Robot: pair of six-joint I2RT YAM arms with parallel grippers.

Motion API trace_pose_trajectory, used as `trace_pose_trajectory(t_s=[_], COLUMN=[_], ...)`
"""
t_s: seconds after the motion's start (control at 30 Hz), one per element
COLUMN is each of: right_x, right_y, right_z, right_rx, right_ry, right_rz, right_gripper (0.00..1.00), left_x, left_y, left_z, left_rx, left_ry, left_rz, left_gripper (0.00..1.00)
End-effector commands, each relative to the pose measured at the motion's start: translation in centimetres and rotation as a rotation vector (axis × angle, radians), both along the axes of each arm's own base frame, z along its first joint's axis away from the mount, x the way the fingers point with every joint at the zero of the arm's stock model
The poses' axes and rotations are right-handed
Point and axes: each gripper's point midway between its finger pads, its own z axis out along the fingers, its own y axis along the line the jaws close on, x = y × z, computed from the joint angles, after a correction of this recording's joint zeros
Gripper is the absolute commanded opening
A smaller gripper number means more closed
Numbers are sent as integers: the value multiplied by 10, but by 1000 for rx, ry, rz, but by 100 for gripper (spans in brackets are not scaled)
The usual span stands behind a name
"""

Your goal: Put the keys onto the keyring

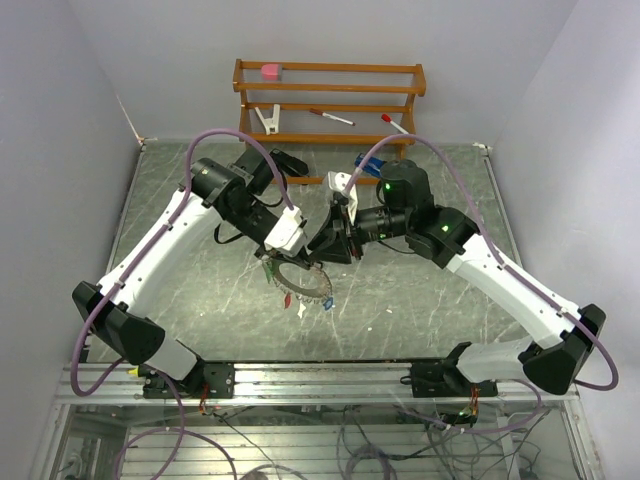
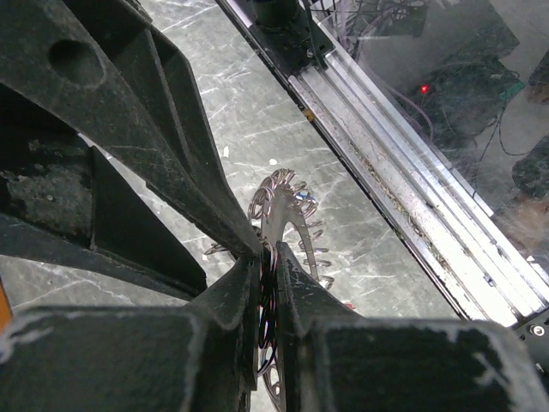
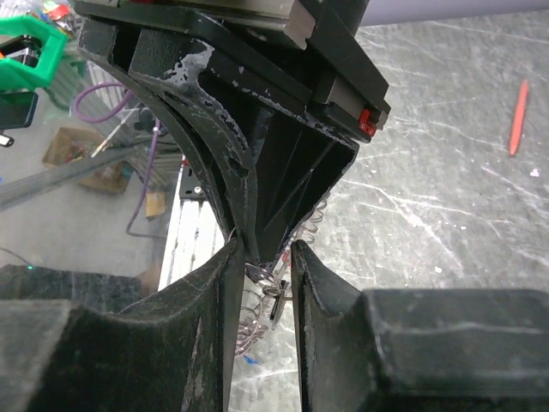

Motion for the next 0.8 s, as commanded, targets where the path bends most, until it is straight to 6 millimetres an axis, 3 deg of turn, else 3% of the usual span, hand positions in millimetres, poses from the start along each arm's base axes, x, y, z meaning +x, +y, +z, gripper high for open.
trace_pose_trajectory(t_s=[0.0,0.57,0.77], right_x=[-5,-16,-18], right_y=[-2,-9,-11], right_z=[9,-5,-7], right_rx=[11,-55,-58], right_ry=[-11,88,90], right_rz=[42,85,85], right_gripper=[28,19,20], left_x=[-10,-8,-7], left_y=[-3,-2,-2], left_z=[17,17,18], left_rx=[-51,-38,-39], left_ry=[-2,-23,-26], left_rz=[-19,-12,-11], left_gripper=[10,9,9])
